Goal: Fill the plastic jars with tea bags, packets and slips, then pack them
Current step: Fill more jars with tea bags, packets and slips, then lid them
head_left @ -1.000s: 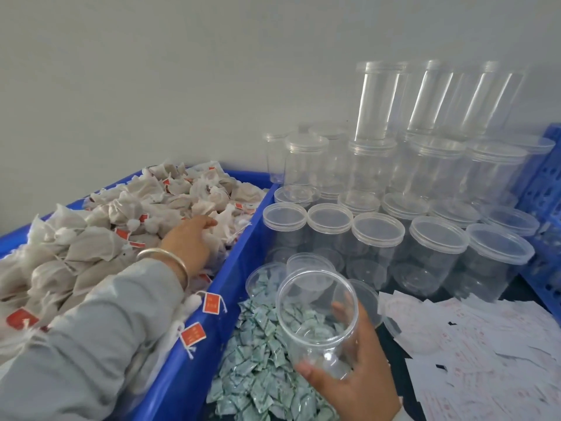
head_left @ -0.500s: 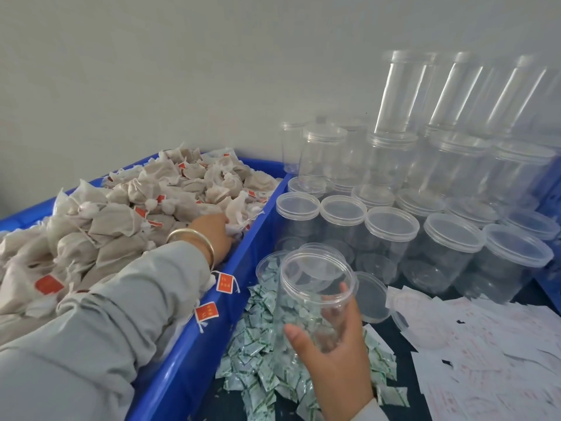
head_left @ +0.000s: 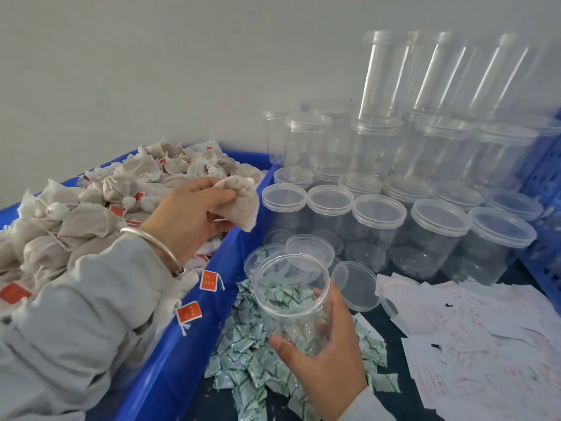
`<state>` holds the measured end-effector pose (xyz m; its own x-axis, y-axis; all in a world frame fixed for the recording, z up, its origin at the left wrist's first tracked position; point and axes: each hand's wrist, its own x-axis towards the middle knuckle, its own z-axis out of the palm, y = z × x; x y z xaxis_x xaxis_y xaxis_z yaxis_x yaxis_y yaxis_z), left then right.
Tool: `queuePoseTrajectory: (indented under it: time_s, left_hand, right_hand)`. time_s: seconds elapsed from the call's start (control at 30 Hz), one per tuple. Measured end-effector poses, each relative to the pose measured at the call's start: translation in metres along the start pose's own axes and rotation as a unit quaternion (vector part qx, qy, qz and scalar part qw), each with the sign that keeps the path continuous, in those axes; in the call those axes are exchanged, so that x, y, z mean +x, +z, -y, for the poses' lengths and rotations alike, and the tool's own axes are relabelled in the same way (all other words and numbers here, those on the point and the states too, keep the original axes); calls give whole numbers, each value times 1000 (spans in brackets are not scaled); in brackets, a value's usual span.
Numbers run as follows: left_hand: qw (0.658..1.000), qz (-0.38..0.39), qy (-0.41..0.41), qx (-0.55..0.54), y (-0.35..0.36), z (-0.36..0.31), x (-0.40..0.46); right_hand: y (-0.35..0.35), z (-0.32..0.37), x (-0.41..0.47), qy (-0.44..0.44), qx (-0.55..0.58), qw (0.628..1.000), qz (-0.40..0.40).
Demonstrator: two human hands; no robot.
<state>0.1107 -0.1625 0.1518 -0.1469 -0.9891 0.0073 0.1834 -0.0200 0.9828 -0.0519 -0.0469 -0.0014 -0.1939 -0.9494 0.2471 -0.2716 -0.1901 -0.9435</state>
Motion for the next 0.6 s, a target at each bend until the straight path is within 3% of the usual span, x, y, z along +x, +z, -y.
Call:
queuePoseTrajectory:
  time_s: [0.17, 0.27, 0.33, 0.4, 0.47, 0.6]
  left_hand:
    - [993, 115, 3, -13, 12, 4, -18]
    - [975, 166, 41, 138, 18, 11, -27]
    - [938, 194, 95, 272, 20, 14, -33]
    - [876, 228, 157, 394, 21, 18, -37]
    - [828, 237, 200, 466, 21, 20, -39]
    - [818, 226, 218, 483, 24, 26, -39]
  right_hand:
    - [0, 0, 2, 2, 9, 1000, 6]
    - [1, -1, 2, 5, 14, 1000, 4]
    - [1, 0, 1, 3, 11, 1000, -2]
    - [1, 0, 1, 4, 17, 1000, -13]
    - [2, -1, 2, 7, 21, 1000, -20]
    - [4, -3, 3, 5, 17, 1000, -20]
